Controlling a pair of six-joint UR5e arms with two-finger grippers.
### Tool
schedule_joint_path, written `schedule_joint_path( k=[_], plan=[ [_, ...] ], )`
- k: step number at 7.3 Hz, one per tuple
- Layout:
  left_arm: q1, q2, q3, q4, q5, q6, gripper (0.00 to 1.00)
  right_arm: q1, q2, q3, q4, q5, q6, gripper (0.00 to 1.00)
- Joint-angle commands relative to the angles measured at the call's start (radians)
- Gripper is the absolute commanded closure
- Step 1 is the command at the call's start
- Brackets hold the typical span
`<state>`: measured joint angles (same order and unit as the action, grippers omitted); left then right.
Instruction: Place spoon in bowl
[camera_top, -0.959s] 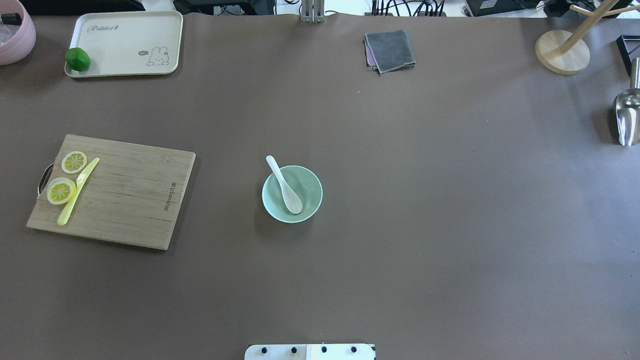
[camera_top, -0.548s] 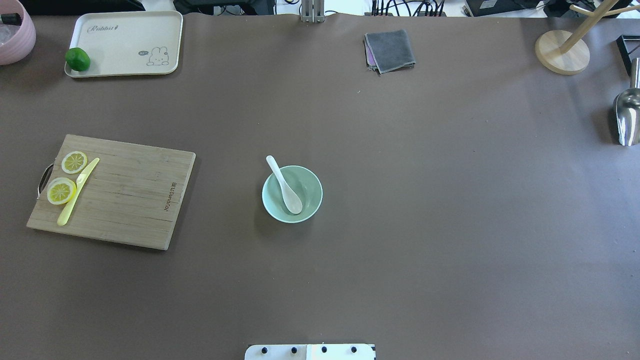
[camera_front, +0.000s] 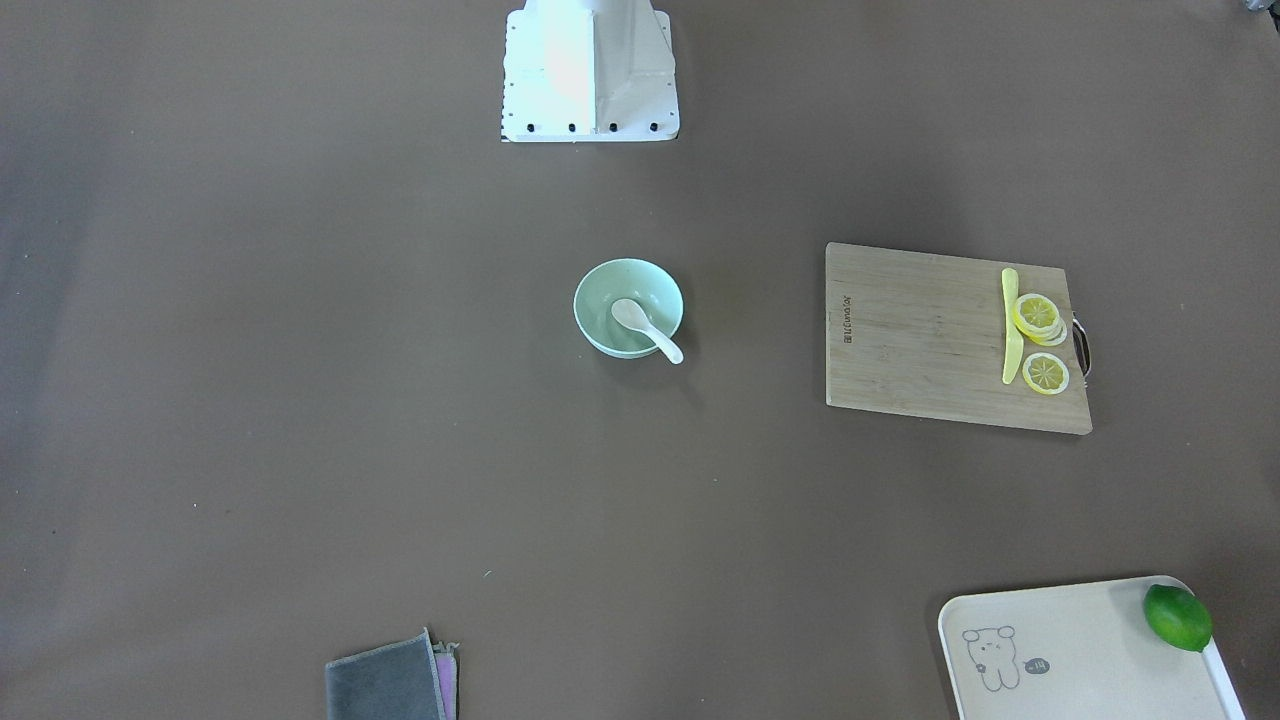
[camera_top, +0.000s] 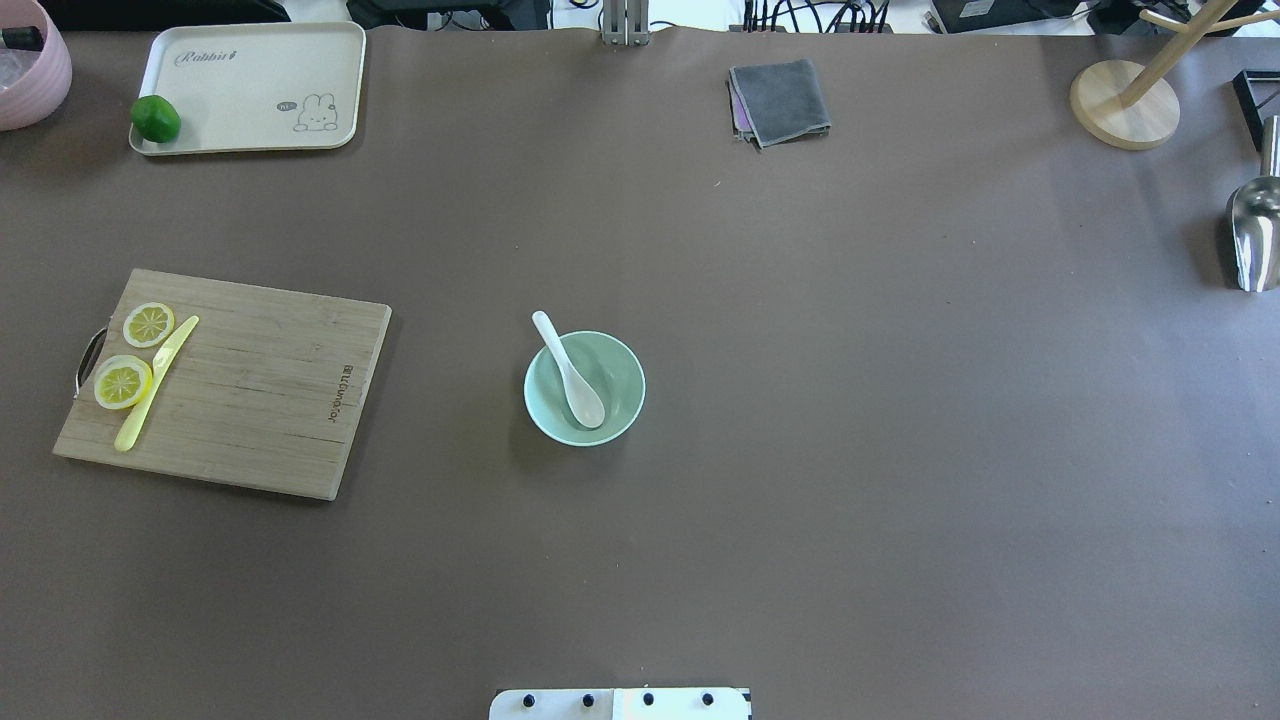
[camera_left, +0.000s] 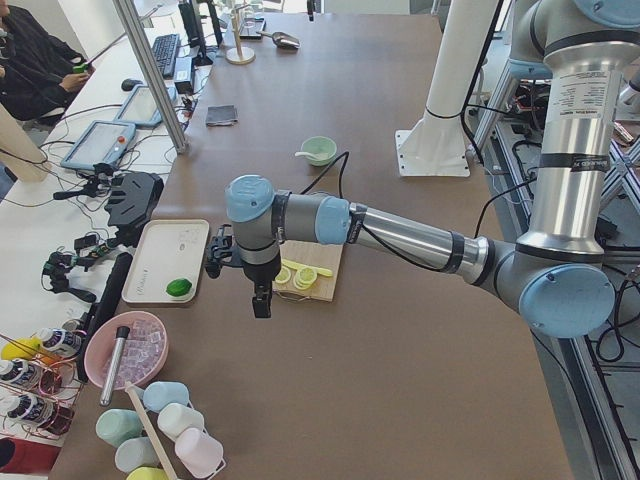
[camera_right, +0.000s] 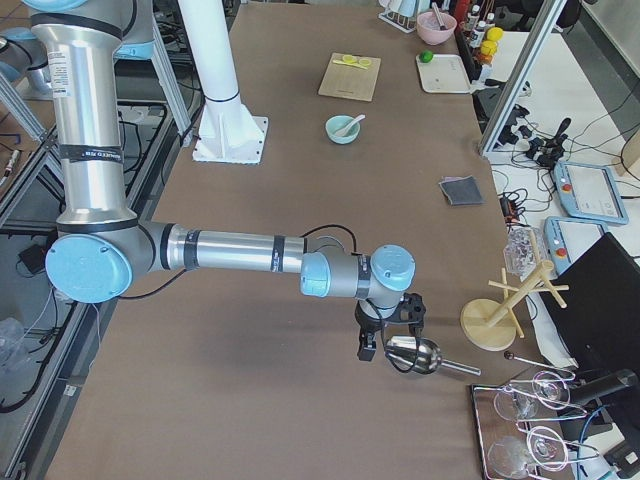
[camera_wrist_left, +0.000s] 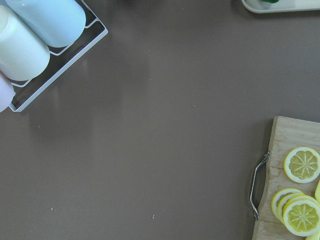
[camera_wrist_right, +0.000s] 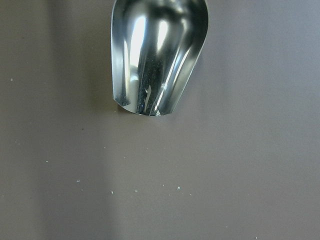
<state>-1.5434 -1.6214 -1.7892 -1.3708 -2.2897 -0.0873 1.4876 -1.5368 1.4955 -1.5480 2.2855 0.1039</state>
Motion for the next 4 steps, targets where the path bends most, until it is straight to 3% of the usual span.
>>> schedule_joint_path(
  k=[1,4],
  plan=[
    [-0.001,0.000,0.001,-0.001,-0.002,0.000,0.02,-0.001,-0.002,0.003,0.002,0.009,0.008,0.00],
    [-0.001,0.000,-0.007,-0.002,-0.005,-0.057,0.02,-0.001,-0.002,0.014,0.002,0.008,0.010,0.00]
  ],
)
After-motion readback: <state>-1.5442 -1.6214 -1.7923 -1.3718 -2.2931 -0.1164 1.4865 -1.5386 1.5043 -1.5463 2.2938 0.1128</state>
